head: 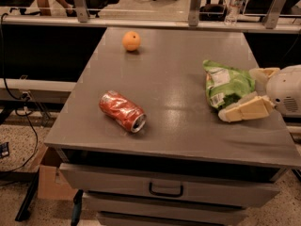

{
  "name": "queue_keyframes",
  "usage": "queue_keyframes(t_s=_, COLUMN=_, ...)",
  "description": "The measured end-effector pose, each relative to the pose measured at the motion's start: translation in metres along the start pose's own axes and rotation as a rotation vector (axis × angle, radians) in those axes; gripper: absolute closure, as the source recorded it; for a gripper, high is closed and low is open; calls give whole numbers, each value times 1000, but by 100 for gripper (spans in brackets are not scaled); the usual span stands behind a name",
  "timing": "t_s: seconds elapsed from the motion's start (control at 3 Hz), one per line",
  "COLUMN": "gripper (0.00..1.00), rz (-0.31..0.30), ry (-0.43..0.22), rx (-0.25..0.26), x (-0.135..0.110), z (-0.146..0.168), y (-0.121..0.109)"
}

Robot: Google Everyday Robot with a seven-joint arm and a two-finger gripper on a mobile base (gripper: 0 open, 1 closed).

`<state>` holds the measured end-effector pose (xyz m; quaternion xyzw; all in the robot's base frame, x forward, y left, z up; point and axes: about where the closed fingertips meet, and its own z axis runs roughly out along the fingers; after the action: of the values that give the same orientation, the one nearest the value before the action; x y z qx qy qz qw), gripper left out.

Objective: Pick green rice chip bag

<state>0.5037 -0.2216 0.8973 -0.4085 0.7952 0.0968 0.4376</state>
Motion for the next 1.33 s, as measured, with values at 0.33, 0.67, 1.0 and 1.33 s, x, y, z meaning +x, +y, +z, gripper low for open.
queue_keyframes(t_s=0.33, gripper=0, rz=12, ry=44, rx=55, x=14, z=-1, y=-2)
queue_keyframes(t_s=0.67, gripper=0, rz=51, ry=73, rx=89, x=25, z=10, y=-2)
queue_keyframes(t_s=1.0, gripper=0, rz=86, ry=81, rx=100, x=30, z=18, y=-3)
queue_keyframes(t_s=1.33, gripper=15, rz=93, ry=72, rx=86, x=27, z=26, y=-3)
